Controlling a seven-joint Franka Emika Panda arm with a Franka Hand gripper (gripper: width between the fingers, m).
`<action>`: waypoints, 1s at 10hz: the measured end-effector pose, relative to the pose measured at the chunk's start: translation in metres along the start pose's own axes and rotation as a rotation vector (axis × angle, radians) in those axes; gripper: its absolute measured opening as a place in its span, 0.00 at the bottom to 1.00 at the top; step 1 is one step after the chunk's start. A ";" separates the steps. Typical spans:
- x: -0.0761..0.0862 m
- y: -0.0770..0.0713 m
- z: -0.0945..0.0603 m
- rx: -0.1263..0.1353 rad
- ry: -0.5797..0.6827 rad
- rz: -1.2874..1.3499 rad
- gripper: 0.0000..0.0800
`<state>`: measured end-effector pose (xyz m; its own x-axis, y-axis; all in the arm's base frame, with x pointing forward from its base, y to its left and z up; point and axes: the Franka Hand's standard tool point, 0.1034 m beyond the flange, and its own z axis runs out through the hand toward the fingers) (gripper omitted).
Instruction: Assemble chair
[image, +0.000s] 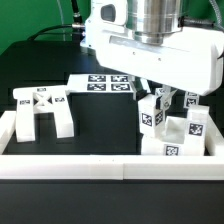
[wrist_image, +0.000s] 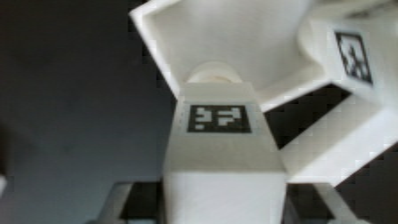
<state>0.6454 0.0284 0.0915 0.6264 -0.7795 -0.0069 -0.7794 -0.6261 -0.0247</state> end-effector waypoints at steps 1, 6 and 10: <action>-0.002 -0.001 0.001 0.000 -0.001 0.056 0.36; -0.005 -0.003 0.002 0.006 -0.014 0.362 0.43; -0.008 -0.004 0.003 0.001 -0.018 0.232 0.80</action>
Offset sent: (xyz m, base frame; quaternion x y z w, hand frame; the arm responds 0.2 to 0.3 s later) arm -0.0030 0.0055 -0.0071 0.0047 -0.0123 0.1806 0.9835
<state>0.6435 0.0371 0.0884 0.4306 -0.9021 -0.0301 -0.9025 -0.4301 -0.0210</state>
